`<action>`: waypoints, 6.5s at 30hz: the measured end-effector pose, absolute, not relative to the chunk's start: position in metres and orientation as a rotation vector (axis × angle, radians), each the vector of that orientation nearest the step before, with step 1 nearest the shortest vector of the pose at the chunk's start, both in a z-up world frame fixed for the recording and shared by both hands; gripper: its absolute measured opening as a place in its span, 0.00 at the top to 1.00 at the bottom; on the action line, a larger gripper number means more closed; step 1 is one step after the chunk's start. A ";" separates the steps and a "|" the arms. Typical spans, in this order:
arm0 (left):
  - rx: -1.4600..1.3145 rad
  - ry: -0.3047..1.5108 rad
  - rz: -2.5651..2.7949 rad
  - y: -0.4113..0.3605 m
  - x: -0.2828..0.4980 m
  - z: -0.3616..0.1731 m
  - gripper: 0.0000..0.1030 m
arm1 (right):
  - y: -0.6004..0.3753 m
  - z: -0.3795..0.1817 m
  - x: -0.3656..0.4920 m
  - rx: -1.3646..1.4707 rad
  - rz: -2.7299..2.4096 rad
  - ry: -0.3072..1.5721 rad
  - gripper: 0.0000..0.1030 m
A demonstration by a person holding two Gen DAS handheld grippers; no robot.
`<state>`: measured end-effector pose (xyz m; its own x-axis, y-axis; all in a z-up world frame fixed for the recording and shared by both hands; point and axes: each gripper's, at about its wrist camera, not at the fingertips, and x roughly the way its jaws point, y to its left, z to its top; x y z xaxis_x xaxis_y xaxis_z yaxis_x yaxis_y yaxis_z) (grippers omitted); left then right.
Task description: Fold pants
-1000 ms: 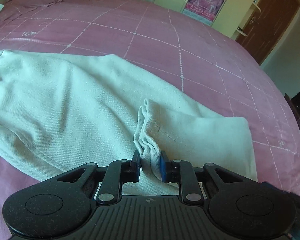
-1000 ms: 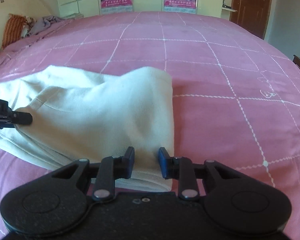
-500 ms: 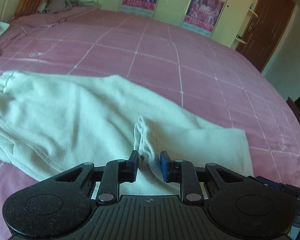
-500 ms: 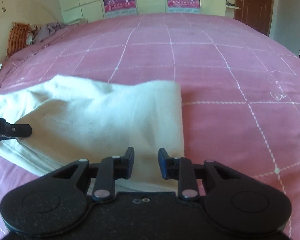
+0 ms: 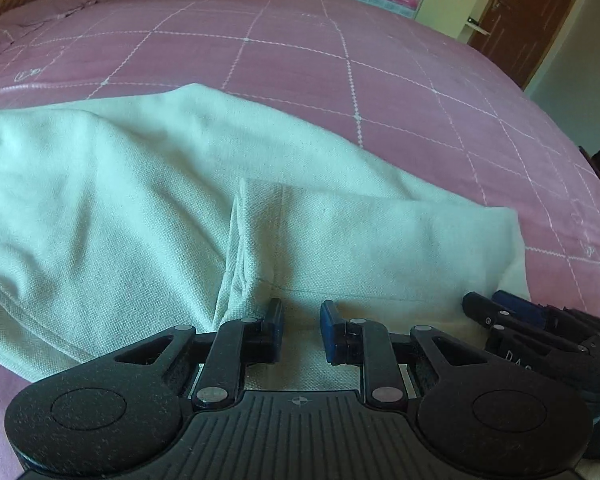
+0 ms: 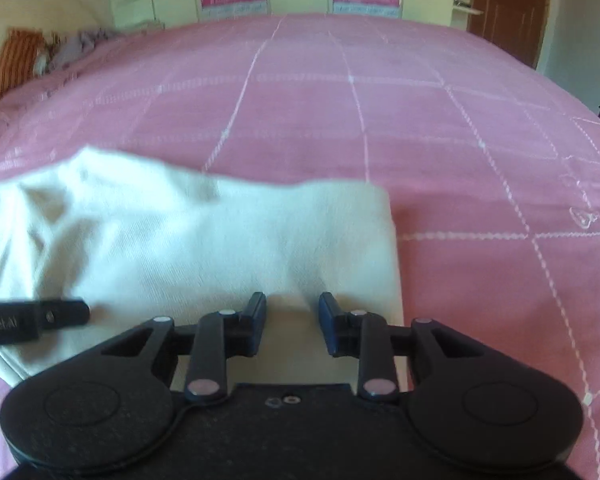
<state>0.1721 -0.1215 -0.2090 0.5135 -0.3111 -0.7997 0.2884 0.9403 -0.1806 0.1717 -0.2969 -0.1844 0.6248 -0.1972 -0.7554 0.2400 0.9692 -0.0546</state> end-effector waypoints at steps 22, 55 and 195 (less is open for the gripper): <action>0.000 0.984 -0.379 -0.106 0.120 -0.196 0.78 | -0.253 -0.169 0.120 -0.027 -0.219 0.802 0.70; -0.044 0.999 -0.189 -0.021 0.156 -0.177 0.78 | -0.175 -0.147 0.143 0.007 -0.153 0.773 0.59; 0.141 0.800 -0.502 -0.087 0.105 -0.120 0.80 | -0.308 -0.136 0.088 0.513 -0.115 0.713 0.22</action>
